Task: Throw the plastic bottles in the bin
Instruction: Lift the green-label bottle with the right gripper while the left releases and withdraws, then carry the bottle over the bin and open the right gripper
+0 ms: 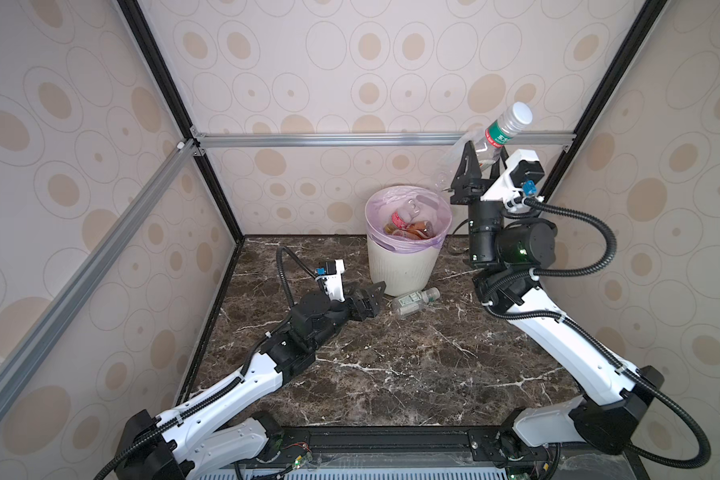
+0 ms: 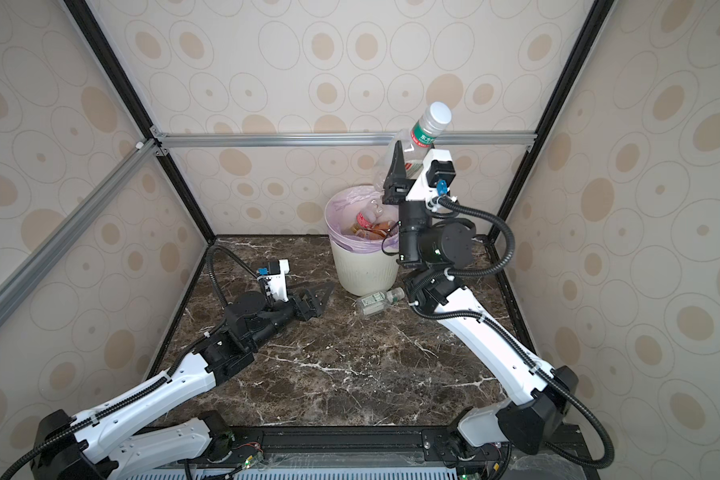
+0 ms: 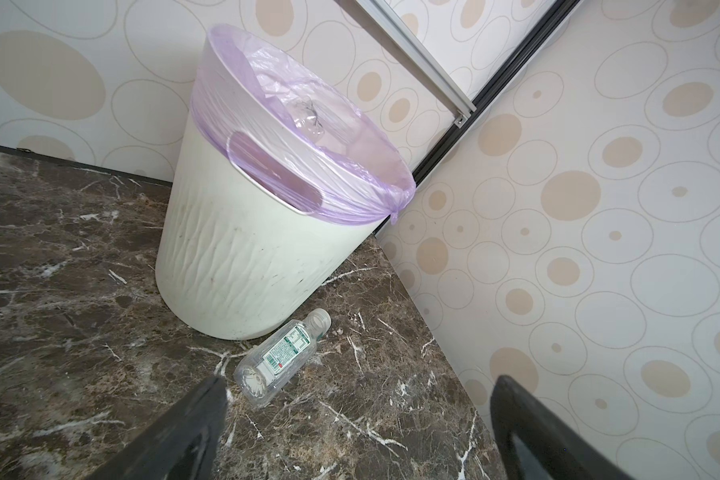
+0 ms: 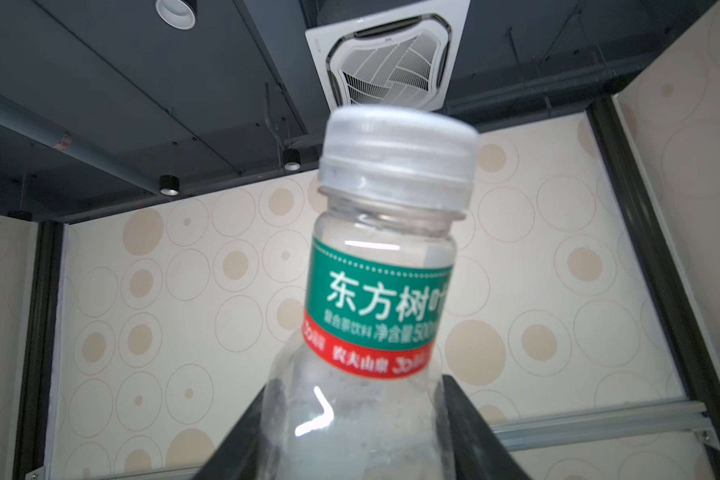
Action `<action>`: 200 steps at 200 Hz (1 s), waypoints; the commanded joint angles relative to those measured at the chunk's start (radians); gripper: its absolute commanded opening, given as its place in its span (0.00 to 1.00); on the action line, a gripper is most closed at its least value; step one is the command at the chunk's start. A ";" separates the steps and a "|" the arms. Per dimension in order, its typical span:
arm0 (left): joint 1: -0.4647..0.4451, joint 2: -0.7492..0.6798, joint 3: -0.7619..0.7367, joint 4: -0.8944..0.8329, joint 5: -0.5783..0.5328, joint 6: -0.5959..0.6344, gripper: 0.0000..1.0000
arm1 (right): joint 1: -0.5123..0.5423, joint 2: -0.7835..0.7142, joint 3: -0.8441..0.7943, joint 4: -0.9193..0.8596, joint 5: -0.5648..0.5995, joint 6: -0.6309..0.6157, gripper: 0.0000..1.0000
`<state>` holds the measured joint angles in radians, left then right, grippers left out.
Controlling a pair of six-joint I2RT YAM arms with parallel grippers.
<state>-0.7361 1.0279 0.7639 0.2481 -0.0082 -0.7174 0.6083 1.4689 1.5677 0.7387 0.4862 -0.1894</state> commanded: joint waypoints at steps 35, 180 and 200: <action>0.022 -0.023 0.048 -0.033 -0.005 0.036 0.99 | -0.067 0.282 0.219 -0.578 -0.052 0.278 1.00; 0.026 -0.055 0.008 -0.018 0.002 0.000 0.99 | -0.062 0.203 0.181 -0.605 -0.038 0.279 0.99; 0.026 -0.058 0.008 -0.019 0.001 -0.002 0.99 | -0.062 0.199 0.181 -0.607 -0.041 0.278 0.99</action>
<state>-0.7185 0.9916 0.7635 0.2218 -0.0051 -0.7097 0.5438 1.7012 1.7588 0.1234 0.4351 0.0921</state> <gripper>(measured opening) 0.991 0.990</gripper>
